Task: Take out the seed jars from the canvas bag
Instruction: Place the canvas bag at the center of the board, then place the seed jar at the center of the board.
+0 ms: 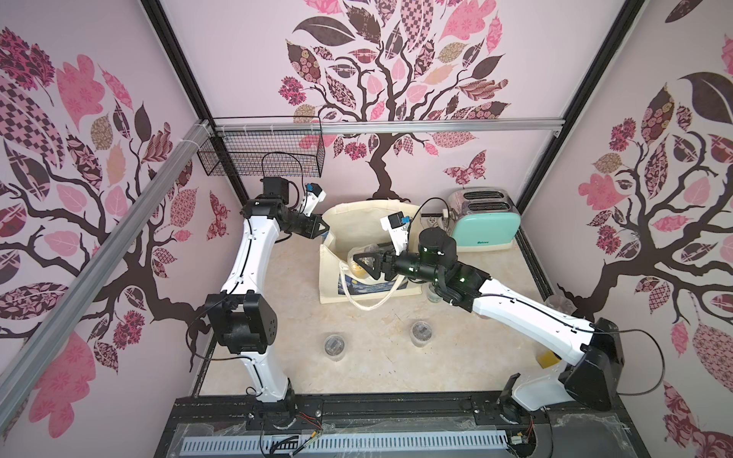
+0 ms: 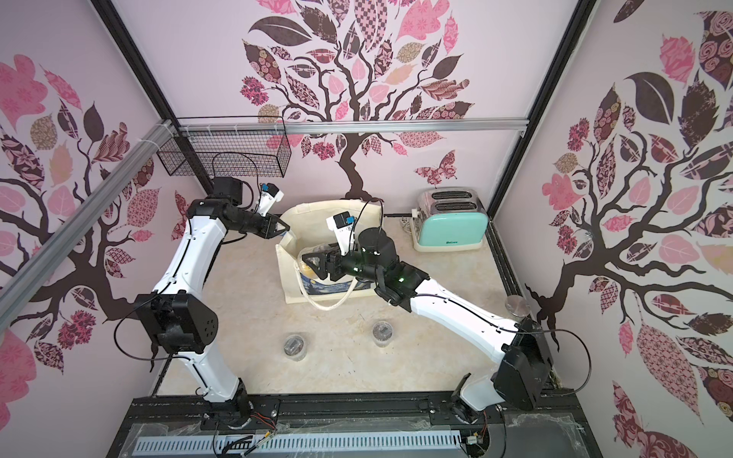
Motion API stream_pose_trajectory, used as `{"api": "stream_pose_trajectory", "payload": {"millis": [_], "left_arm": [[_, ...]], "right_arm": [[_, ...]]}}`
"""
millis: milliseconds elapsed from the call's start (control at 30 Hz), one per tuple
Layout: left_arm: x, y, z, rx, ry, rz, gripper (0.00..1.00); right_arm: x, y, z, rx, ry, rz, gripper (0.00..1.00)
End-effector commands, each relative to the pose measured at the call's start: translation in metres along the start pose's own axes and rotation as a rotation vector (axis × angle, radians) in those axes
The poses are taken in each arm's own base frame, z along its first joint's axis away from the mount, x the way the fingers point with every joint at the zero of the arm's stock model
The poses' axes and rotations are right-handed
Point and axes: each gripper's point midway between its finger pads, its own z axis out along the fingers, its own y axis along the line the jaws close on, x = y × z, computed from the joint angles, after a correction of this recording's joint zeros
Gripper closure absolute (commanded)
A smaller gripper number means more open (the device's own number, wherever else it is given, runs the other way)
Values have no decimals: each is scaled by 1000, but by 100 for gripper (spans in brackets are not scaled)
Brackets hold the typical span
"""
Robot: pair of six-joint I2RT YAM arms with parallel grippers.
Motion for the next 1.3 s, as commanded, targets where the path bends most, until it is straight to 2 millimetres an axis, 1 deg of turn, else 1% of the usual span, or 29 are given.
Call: {"api": "stream_pose_trajectory", "payload": {"millis": [0,67,133,200,300,333,367,467,533,600,733,767,833,900,1067,1233,1267], "left_arm": [[-27,0,-22,-45,-91,24,72],[-27,-2,-24,-44,-96,25,58],[-26,-2,-27,-58,-94,24,48],[-24,-3,-32,-75,-94,27,43],[-25,-10,-44,-84,-109,64,40],[-16,-10,-42,-81,-94,59,39],[-15,-11,-44,-84,-96,60,39],[-11,-14,-47,-90,-99,55,38],[-9,-18,-49,-79,-97,58,25],[-8,-20,-53,-82,-97,58,20],[-6,-23,-65,-120,-99,61,4],[-5,-26,-69,-125,-96,66,2],[-1,-29,-76,-139,-82,69,2],[7,-31,-80,-151,-57,58,2],[31,-46,-89,-133,-4,31,2],[44,-62,-107,-146,-3,9,2],[47,-63,-110,-154,2,-1,2]], "right_arm": [[5,32,-21,-132,64,-109,36],[18,35,-24,-158,110,-139,36],[29,36,-25,-150,150,-177,36],[42,38,-26,-143,198,-214,36],[67,44,-26,-150,279,-279,35],[76,46,-26,-146,308,-308,35],[87,45,-26,-136,343,-336,34],[117,39,-27,-122,441,-383,34],[136,30,-28,-112,480,-394,34],[151,23,-27,-92,503,-425,34],[188,13,-25,-64,584,-498,34],[198,9,-24,-62,597,-503,34],[210,1,-23,-50,598,-499,34],[221,-6,-21,-41,600,-511,34],[248,-28,-14,-4,638,-529,33],[259,-39,-5,23,629,-524,32],[260,-41,-4,30,627,-527,31]]}}
